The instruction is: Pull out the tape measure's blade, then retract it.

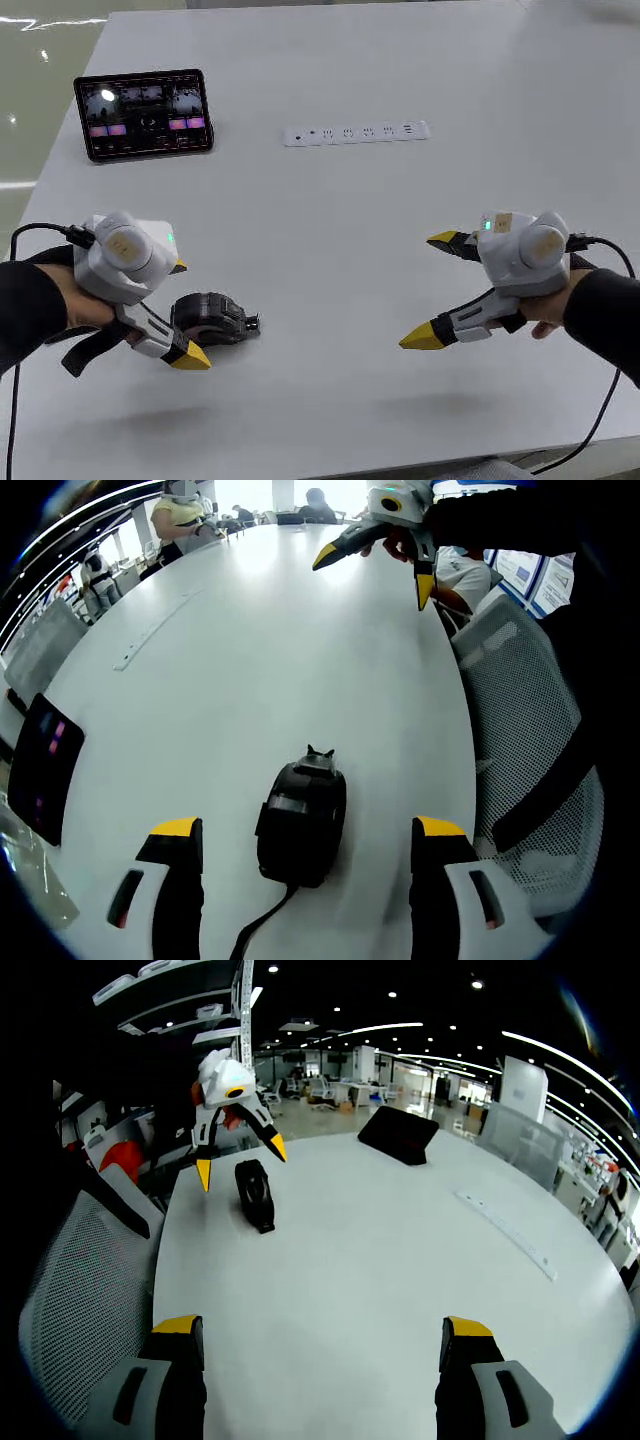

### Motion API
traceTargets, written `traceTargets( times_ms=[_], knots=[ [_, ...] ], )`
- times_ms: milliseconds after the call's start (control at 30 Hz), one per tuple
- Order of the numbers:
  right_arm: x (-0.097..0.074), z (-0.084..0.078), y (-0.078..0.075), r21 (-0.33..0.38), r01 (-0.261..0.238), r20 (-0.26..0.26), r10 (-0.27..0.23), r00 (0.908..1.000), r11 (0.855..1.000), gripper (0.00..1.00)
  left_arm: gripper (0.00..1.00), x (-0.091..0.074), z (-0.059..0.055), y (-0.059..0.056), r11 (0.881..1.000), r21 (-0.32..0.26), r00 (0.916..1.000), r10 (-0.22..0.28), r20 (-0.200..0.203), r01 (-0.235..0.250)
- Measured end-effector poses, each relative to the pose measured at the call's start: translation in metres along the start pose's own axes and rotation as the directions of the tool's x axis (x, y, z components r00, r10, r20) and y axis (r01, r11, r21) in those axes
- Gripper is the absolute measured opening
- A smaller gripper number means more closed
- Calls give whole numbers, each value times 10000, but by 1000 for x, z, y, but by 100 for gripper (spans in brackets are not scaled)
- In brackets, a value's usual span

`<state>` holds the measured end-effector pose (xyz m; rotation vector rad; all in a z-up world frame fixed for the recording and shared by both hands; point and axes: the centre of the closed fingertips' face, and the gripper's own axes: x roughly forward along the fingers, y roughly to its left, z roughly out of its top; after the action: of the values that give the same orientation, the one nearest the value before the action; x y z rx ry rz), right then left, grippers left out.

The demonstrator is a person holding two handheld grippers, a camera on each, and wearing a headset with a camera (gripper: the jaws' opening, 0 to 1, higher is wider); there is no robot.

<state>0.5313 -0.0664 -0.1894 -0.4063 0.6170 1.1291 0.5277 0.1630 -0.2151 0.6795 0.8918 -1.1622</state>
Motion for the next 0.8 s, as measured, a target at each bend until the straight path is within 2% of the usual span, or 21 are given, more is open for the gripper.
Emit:
traceTargets(
  times_ms=[133, 267, 433, 533, 667, 800],
  knots=[
    [11, 8, 5, -159, -200, 26, 200, 9998, 9997, 97, 81, 6, -1, -1, 9998, 104, 9995, -151, -291, 154],
    [18, 12, 5, -212, -364, 109, 367, 9993, 9991, 96, 73, 10, 0, 1, 9997, 128, 9993, -179, -336, 184],
    [33, 9, 13, -438, -748, -18, 748, 9972, 9962, 93, 67, 14, 1, 0, 9990, 102, 9982, -425, -430, 430],
    [41, 14, 16, -402, -833, 15, 834, 9965, 9957, 92, 60, 18, 2, 1, 9984, 162, 9976, -531, -451, 539],
    [51, 19, 16, -342, -868, 109, 872, 9961, 9956, 89, 43, 20, 4, 4, 9980, 465, 9981, -401, -461, 423],
    [60, 24, 18, -302, -987, 125, 991, 9950, 9947, 86, 36, 21, 5, 3, 9973, 489, 9977, -528, -433, 549]
  ],
)
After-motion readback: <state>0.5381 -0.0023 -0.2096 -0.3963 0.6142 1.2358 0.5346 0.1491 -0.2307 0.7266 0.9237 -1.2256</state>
